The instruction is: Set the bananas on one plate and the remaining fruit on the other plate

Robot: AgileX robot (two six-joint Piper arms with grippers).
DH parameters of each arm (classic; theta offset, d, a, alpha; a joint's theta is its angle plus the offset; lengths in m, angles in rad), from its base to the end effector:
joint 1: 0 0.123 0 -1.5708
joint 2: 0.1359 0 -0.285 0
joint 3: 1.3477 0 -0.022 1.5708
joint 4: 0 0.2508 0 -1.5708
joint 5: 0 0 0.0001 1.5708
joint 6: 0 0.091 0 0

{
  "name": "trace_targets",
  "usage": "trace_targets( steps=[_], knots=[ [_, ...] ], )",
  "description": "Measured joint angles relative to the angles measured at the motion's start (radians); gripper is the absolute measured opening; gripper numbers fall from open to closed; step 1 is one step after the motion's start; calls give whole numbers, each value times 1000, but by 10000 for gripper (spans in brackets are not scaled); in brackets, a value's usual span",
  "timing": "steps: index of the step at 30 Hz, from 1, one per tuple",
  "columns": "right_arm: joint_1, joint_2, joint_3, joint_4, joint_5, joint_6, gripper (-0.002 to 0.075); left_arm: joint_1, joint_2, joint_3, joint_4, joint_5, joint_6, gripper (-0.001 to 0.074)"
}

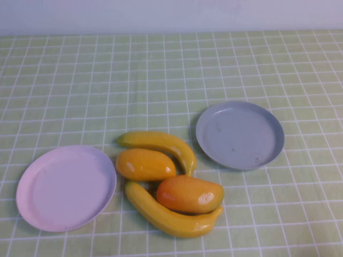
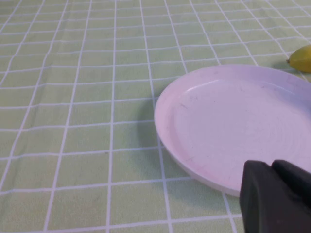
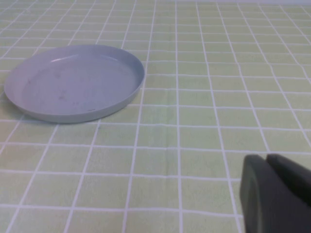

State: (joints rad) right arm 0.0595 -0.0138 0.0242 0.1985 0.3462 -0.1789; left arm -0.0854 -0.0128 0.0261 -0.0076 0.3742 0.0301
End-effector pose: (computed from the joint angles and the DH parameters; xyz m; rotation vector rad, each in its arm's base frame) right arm 0.0527 0.0093 0.1752 -0.0942 1.8323 0.1089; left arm 0.0523 -0.0047 0.1714 0.1033 1.8685 -0.0456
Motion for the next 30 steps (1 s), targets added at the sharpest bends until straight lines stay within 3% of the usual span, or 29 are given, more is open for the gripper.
trace_targets(
  steps=[30],
  knots=[
    [0, 0, 0, 0, 0, 0, -15, 0, 0, 0, -43, 0, 0, 1]
  ],
)
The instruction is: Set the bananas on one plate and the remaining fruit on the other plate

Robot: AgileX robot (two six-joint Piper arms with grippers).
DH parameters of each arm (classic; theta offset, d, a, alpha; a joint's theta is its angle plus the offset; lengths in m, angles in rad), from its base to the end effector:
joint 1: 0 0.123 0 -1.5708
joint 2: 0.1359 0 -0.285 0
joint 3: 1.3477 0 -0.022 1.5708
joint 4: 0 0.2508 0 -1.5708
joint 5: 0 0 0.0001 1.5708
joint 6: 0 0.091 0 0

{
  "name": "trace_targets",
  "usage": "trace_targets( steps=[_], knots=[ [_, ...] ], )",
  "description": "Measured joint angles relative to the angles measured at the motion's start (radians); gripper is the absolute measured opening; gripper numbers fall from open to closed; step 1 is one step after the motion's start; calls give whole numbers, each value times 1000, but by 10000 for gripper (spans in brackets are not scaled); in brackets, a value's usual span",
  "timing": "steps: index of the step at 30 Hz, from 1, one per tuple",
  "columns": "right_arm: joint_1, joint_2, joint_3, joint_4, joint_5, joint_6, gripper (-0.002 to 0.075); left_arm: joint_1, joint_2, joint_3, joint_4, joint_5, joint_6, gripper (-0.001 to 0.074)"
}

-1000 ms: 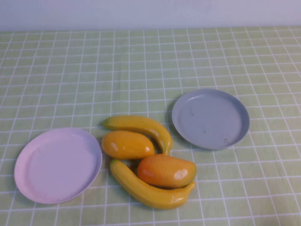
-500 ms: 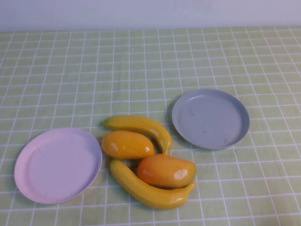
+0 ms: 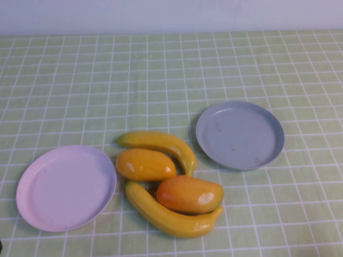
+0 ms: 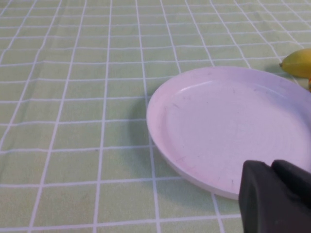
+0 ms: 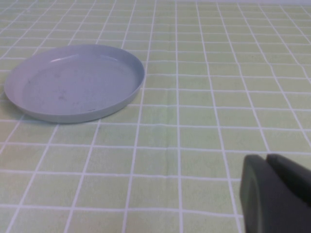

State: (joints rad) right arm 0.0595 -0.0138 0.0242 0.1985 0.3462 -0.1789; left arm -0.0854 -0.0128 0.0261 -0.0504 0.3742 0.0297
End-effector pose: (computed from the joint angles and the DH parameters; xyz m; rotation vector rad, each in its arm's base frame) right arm 0.0527 0.0093 0.1752 -0.0942 1.8323 0.1089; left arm 0.0522 -0.0062 0.1715 0.0765 1.8700 -0.0880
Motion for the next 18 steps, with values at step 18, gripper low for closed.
trace_targets(
  steps=[18],
  knots=[
    [0, 0, 0, 0, 0, 0, -16, 0, 0, 0, -597, -218, -12, 1]
  ],
)
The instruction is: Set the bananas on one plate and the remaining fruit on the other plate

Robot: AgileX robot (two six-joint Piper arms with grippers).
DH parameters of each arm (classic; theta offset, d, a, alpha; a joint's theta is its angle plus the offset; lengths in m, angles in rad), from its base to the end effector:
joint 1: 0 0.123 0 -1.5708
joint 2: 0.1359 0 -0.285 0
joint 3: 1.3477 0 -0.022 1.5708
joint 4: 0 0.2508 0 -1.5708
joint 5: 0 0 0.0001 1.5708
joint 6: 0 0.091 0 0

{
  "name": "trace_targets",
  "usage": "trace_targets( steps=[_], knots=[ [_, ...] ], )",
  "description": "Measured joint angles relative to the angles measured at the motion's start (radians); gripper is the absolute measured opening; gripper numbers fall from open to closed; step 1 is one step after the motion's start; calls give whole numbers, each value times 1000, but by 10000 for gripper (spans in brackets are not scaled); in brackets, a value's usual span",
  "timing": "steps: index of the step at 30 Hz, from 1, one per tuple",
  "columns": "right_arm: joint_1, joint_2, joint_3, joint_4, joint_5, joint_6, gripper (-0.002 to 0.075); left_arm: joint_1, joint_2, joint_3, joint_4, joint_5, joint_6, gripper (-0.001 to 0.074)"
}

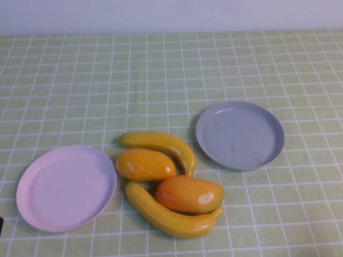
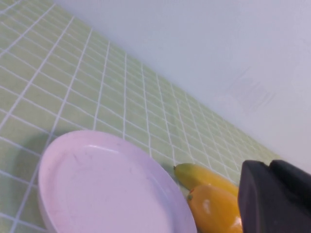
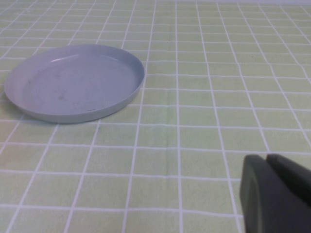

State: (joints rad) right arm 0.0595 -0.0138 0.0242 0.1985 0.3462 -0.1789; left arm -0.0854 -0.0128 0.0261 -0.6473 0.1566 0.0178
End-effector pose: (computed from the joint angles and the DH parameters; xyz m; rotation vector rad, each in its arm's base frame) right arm 0.0527 0.0093 0.1752 -0.0942 1.8323 0.1089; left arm 0.0552 -0.0134 0.1937 -0.3689 1.6165 -0.6194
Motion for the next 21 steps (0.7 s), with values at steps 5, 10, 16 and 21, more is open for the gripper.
trace_targets(
  steps=[5, 10, 16, 21],
  knots=[
    [0, 0, 0, 0, 0, 0, -15, 0, 0, 0, -48, -8, 0, 1],
    [0, 0, 0, 0, 0, 0, -15, 0, 0, -10, -84, 7, 1, 1],
    [0, 0, 0, 0, 0, 0, -15, 0, 157, -164, -90, 150, 53, 1],
    [0, 0, 0, 0, 0, 0, -15, 0, 379, -349, -84, 347, 201, 1]
  ],
)
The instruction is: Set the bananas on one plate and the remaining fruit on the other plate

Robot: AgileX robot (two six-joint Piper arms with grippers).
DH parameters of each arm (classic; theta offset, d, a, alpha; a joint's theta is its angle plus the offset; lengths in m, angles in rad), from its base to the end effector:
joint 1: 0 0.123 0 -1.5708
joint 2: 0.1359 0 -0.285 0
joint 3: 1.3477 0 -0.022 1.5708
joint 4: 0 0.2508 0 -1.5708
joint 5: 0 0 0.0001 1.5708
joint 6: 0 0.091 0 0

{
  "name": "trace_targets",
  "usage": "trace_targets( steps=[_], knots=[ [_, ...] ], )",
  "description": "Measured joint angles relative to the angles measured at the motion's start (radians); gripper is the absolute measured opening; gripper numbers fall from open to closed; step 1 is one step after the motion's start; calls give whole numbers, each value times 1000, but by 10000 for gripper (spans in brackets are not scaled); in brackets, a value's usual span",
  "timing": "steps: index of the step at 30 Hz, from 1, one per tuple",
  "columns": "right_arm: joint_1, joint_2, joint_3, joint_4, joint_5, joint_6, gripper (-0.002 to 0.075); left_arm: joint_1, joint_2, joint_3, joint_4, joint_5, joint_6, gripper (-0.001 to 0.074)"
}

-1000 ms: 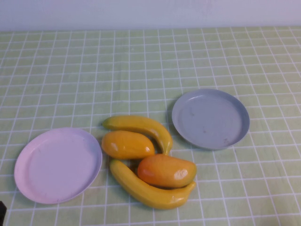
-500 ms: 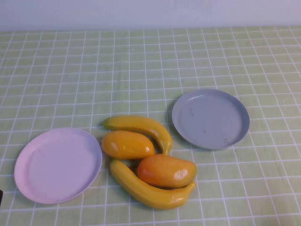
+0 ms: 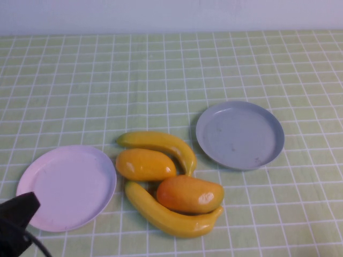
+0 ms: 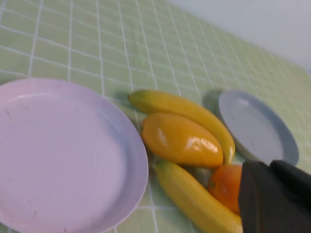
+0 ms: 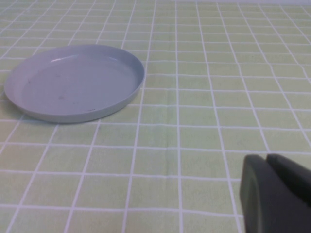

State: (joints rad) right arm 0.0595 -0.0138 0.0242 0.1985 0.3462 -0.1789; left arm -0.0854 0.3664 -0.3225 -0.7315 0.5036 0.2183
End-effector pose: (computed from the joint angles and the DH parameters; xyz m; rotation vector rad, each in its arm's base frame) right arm 0.0527 0.0093 0.1752 -0.0942 1.8323 0.1089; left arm 0.0780 -0.0362 0.2638 -0.1279 1.9510 -0.6699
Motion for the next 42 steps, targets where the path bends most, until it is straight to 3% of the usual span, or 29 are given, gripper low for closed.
trace_targets(
  steps=[7, 15, 25, 34, 37, 39, 42],
  knots=[
    [0, 0, 0, 0, 0, 0, -15, 0, 328, -247, 13, 270, 265, 1],
    [0, 0, 0, 0, 0, 0, -15, -13, 700, -484, 56, 368, 460, 1],
    [0, 0, 1, 0, 0, 0, -15, -280, 1061, -848, 434, 535, 628, 1],
    [0, 0, 1, 0, 0, 0, -15, -458, 1276, -1075, 554, 613, 821, 8],
    [0, 0, 1, 0, 0, 0, -15, -493, 1330, -1124, 585, 613, 835, 76],
    [0, 0, 1, 0, 0, 0, -15, -502, 1362, -1135, 589, 606, 839, 201],
    [0, 0, 1, 0, 0, 0, -15, -504, 1413, -1139, 602, 568, 843, 465]
  ],
)
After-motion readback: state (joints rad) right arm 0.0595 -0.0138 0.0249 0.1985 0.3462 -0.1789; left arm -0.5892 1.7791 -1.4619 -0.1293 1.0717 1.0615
